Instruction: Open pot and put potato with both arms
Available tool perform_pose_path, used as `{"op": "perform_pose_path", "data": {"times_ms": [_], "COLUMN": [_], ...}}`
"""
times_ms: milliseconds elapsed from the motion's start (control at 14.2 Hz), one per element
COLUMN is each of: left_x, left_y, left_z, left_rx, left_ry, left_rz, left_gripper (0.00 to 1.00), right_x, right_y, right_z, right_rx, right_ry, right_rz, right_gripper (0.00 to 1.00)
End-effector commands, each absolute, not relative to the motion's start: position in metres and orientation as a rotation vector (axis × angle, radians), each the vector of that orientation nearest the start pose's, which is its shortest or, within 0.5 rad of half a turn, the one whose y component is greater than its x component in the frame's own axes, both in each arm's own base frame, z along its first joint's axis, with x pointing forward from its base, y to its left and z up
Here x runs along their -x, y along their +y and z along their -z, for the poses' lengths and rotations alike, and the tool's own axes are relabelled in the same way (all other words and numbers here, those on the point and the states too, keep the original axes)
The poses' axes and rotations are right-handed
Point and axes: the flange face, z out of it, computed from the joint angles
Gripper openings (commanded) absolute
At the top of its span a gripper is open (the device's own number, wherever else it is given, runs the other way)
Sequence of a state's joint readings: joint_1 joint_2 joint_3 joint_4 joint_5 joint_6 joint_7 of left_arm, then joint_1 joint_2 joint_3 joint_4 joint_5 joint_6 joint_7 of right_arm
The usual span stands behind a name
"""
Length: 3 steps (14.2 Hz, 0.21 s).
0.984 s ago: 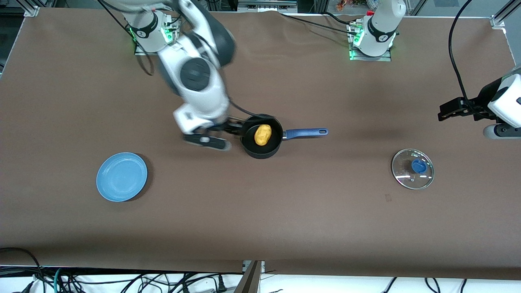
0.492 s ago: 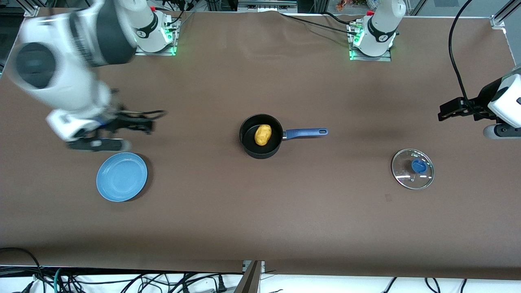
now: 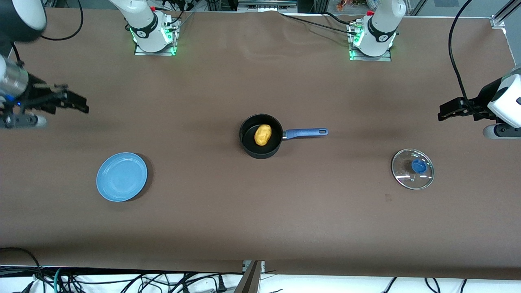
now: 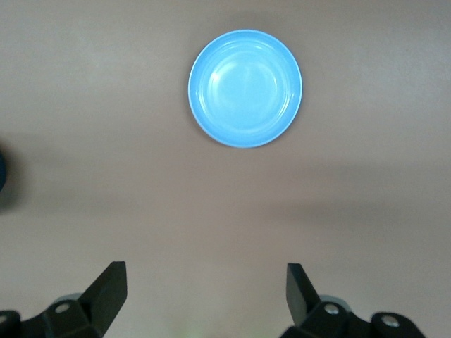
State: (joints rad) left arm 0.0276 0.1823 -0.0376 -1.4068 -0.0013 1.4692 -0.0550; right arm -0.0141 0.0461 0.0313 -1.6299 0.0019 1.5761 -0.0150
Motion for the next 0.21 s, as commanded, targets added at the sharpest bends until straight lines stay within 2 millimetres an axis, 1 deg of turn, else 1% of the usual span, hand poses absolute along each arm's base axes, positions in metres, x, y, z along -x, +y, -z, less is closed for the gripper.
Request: {"op": "perform_pose_path", "data": {"times_ms": [0,141], "left_x": [-0.5970,-0.5973], "left_y": [-0.0016,-0.0009], "left_z": [-0.5911,-0.5895], "left_rx": [3.118,3.120], "left_ry": [-0.081,-0.081], "left_rz": [-0.191,-0.196], "left_gripper": [1.00,1.00], "right_x": [-0.5544,-0.5556], "right_y": [-0.0007,0.0011], "right_z": [-0.5711,-0.5722], "right_rx": [3.142,3.140], "right_ry": [-0.010,-0.015], "right_rz": [-0.183,-0.178], "right_gripper": [1.00,1.00]}}
